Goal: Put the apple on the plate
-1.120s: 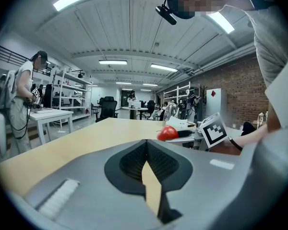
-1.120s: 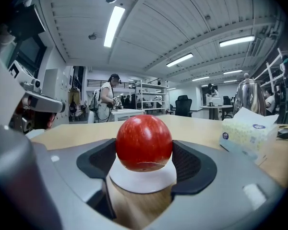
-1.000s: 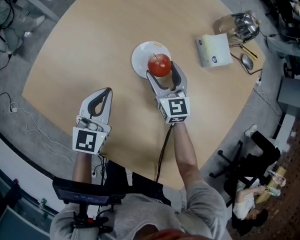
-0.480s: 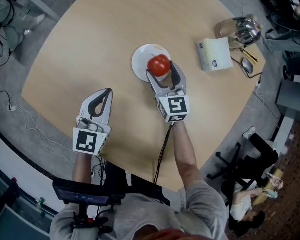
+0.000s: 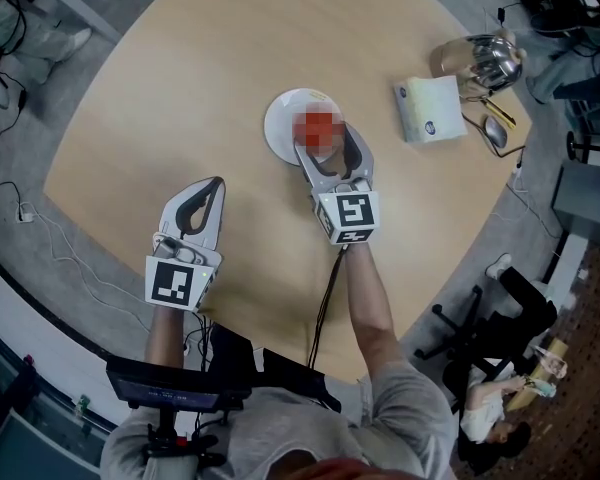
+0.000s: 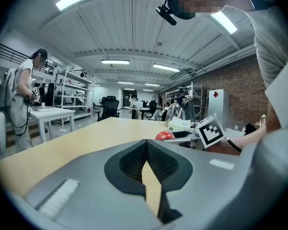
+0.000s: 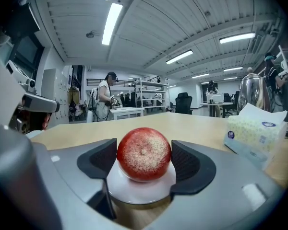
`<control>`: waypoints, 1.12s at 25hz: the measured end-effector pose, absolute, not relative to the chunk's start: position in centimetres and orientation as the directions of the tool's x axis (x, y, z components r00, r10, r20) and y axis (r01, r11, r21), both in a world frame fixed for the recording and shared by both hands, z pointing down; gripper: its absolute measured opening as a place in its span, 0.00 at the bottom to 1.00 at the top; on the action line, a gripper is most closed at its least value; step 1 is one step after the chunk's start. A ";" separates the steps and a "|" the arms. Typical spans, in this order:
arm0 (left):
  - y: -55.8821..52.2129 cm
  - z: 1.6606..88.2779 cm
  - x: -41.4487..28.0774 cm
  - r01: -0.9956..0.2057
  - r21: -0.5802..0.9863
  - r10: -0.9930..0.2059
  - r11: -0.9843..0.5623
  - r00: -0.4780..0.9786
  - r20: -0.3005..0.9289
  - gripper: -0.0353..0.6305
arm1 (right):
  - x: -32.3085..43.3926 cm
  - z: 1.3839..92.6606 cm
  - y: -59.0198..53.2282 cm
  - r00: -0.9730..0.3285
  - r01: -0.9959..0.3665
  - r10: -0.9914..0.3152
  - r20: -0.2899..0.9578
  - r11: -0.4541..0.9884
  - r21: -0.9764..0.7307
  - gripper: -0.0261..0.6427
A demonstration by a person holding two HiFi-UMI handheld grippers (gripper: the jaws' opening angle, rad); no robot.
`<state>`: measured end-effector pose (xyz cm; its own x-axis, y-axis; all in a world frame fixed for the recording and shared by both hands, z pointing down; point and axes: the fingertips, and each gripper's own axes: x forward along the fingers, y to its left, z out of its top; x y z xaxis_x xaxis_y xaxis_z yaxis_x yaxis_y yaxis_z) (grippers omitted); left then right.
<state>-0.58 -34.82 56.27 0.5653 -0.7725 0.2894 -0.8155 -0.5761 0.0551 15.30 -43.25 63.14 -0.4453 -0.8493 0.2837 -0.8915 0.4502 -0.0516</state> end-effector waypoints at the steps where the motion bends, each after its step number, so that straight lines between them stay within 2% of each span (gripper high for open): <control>1: -34.8 56.2 -0.6 -0.816 0.055 -0.774 -0.575 0.564 0.288 0.08 | 15.2 63.1 -43.2 -0.447 -0.891 -0.849 0.283 0.452 -0.053 0.58; 28: -33.1 54.6 -2.3 -0.820 0.042 -0.786 -0.571 0.561 0.258 0.08 | 14.9 60.5 -42.1 -0.429 -0.900 -0.869 0.247 0.436 -0.028 0.58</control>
<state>-2.31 -33.11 54.55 0.5615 -0.7862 0.2583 -0.8195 -0.5715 0.0420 14.87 -42.09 60.52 -0.4286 -0.8692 0.2465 -0.8997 0.4356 -0.0283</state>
